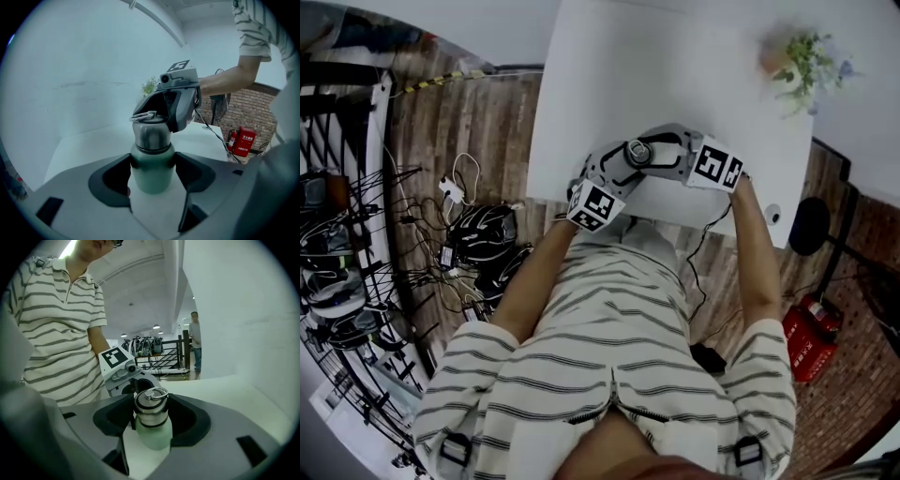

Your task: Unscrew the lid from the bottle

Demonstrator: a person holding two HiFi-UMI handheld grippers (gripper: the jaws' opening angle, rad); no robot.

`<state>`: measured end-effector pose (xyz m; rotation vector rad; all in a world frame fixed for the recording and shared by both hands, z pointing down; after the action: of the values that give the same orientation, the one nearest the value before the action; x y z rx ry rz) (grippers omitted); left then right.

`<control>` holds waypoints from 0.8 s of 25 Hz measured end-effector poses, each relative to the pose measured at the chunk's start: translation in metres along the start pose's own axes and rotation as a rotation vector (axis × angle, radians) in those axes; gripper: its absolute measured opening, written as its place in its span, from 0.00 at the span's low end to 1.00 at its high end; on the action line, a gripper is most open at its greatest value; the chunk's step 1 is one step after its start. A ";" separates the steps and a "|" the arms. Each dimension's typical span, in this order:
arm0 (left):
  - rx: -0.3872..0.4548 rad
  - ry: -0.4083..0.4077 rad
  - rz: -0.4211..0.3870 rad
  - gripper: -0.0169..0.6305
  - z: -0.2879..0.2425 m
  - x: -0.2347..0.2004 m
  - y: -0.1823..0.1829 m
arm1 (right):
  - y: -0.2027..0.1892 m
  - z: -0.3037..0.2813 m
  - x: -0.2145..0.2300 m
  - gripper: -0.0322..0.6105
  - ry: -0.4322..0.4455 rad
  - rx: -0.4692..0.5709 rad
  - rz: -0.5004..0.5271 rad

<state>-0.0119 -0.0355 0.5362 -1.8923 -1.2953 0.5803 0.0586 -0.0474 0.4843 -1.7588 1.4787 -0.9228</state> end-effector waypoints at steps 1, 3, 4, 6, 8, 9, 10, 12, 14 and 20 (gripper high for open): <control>0.001 0.001 -0.001 0.49 0.001 0.000 0.000 | 0.001 -0.001 0.000 0.42 0.010 -0.009 0.005; 0.006 0.000 0.004 0.49 0.002 -0.001 -0.001 | 0.003 -0.002 0.000 0.42 0.021 -0.019 0.016; 0.007 -0.001 0.005 0.49 0.003 -0.001 -0.001 | 0.004 -0.002 0.000 0.42 0.024 -0.020 0.021; 0.004 -0.004 0.007 0.49 0.003 0.000 -0.001 | 0.005 -0.003 0.000 0.42 0.020 -0.022 0.021; 0.005 -0.005 0.005 0.49 0.003 0.000 -0.001 | 0.005 -0.003 -0.001 0.43 0.007 -0.023 0.000; 0.006 -0.005 0.005 0.49 0.002 0.000 -0.001 | 0.006 -0.002 -0.002 0.45 -0.006 -0.020 -0.014; 0.006 -0.006 0.006 0.49 0.002 0.000 0.000 | 0.007 0.000 -0.002 0.51 -0.031 -0.013 -0.025; 0.006 -0.006 0.007 0.49 0.001 0.000 0.000 | 0.010 0.006 -0.004 0.55 -0.124 0.019 -0.041; 0.004 -0.005 0.007 0.49 0.000 0.000 -0.001 | 0.011 0.014 -0.007 0.55 -0.246 0.075 -0.075; 0.009 0.000 0.007 0.49 -0.002 0.000 0.001 | 0.001 0.009 -0.028 0.56 -0.591 0.138 -0.232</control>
<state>-0.0099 -0.0364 0.5367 -1.8899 -1.2851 0.5889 0.0620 -0.0192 0.4757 -1.9056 0.8296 -0.5225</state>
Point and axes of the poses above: the fingertips, and each gripper's own axes: z backward along the fingers, x to its right, y out of its top, the point moved 5 cm from there along z, backward along the fingers, and after that the axes turned 7 degrees about -x, right-handed, at the moved point
